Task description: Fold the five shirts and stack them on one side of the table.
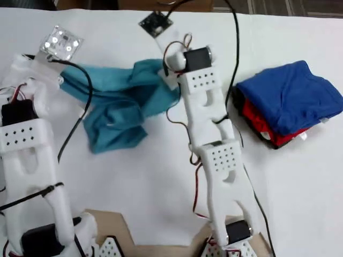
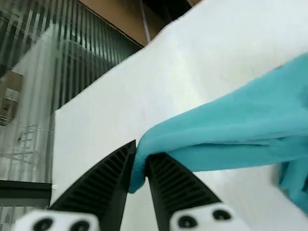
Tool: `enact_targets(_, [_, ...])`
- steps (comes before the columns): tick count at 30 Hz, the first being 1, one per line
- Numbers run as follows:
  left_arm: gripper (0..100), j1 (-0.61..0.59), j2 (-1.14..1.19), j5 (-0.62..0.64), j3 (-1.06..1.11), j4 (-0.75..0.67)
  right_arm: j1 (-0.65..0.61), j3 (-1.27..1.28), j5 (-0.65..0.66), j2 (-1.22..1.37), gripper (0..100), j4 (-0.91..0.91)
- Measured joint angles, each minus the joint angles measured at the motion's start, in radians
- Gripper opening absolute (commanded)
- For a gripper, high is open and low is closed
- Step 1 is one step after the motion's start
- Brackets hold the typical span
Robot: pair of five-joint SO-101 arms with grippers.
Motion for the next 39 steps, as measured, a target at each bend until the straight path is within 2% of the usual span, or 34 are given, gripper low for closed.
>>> enact_targets(13, [2, -0.002, -0.006, 0.005, 0.014, 0.000, 0.025, 0.000, 0.012, -0.275, 2.1, 0.005])
enact_targets(19, [2, 0.000, -0.006, 0.098, -0.031, 0.008, 0.101, -0.008, 0.012, -0.374, 2.2, 0.006])
enact_targets(28, [2, 0.002, -0.006, 0.239, -0.252, 0.175, 0.146, -0.066, 0.012, -0.470, 2.2, 0.006])
enact_targets(39, [2, 0.040, -0.015, 0.250, -0.470, 0.370, 0.146, -0.081, 0.012, -0.606, 2.2, 0.006])
